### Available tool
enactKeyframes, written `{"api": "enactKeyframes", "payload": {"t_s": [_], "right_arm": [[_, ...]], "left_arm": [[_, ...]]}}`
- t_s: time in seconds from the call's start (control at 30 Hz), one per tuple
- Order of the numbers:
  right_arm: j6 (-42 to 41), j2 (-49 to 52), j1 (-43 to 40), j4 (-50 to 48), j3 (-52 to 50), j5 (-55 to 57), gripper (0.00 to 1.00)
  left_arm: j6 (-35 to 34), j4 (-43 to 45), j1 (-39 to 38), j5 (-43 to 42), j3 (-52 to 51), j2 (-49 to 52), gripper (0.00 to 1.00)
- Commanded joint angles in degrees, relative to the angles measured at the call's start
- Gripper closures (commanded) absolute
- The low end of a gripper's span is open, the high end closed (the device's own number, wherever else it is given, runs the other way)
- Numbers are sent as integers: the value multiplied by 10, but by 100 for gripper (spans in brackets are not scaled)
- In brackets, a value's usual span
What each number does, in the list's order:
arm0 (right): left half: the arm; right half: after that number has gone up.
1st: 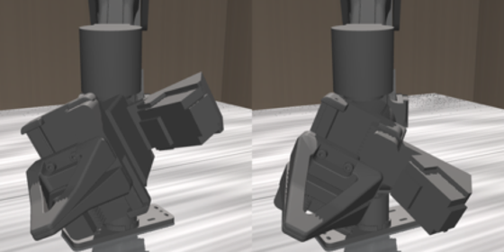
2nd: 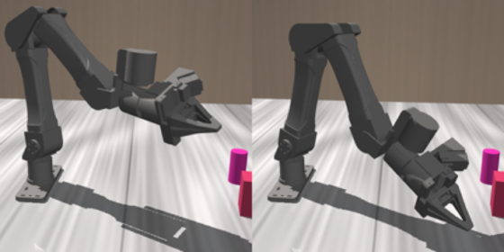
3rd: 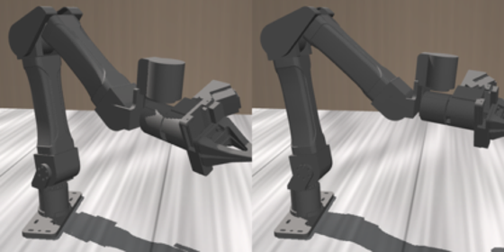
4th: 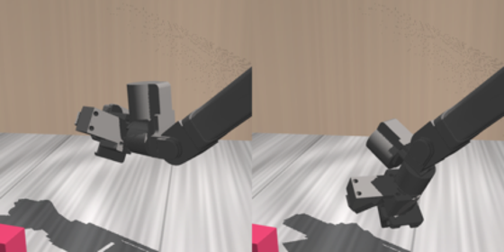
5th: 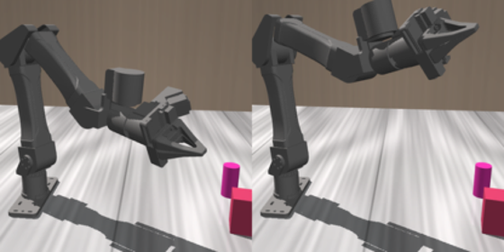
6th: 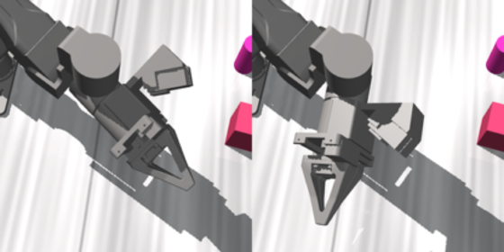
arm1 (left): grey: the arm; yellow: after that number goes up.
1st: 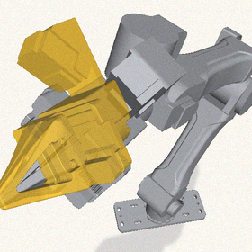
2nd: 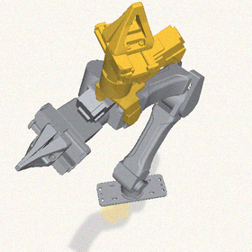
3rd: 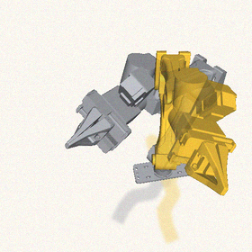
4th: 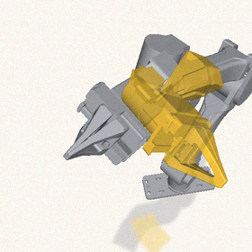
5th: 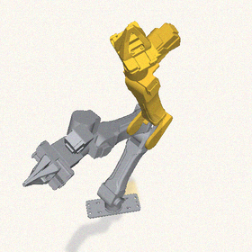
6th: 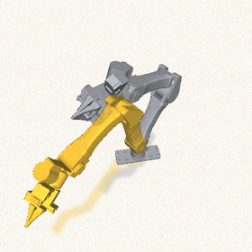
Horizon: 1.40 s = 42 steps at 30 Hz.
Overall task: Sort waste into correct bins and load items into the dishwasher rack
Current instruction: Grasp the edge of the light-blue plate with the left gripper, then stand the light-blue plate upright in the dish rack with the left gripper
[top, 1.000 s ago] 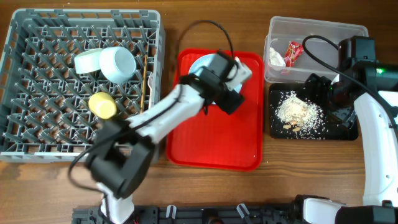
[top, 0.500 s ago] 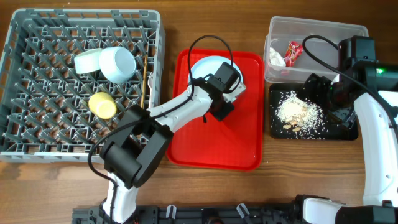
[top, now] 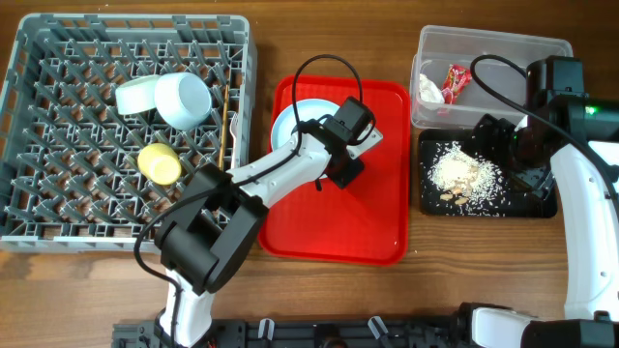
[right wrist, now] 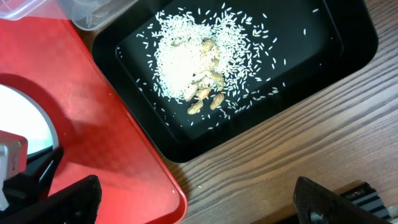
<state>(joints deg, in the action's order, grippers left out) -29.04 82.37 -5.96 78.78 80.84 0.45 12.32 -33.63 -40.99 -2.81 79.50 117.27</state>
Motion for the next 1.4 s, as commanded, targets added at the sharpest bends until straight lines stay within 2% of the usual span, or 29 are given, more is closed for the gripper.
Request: {"api": "enactKeyframes", "payload": {"t_s": [0.0,0.27,0.4,0.53,0.63,0.8,0.97,1.13,1.37], "right_arm": [[8,-3,0,-1,9,0,0],[20,-3,0,-1,9,0,0],[20,-3,0,-1,9,0,0],[20,-3,0,-1,9,0,0],[20,-3,0,-1,9,0,0],[20,-3,0,-1,9,0,0],[20,-3,0,-1,9,0,0],[19,-3,0,-1,9,0,0],[19,-3,0,0,9,-1,0]], "left_arm": [[-30,-2,0,-7,-7,-44,96],[-98,-3,17,-16,-1,-184,96],[-101,-3,57,-75,-1,-253,96],[-132,-3,124,-125,-1,-300,96],[-134,-2,184,-214,-1,-319,96],[-191,0,311,-371,-1,-320,96],[-192,0,409,-505,-1,-296,96],[-192,-1,459,-571,-1,-258,96],[-191,2,478,-578,-1,-205,96]]}}
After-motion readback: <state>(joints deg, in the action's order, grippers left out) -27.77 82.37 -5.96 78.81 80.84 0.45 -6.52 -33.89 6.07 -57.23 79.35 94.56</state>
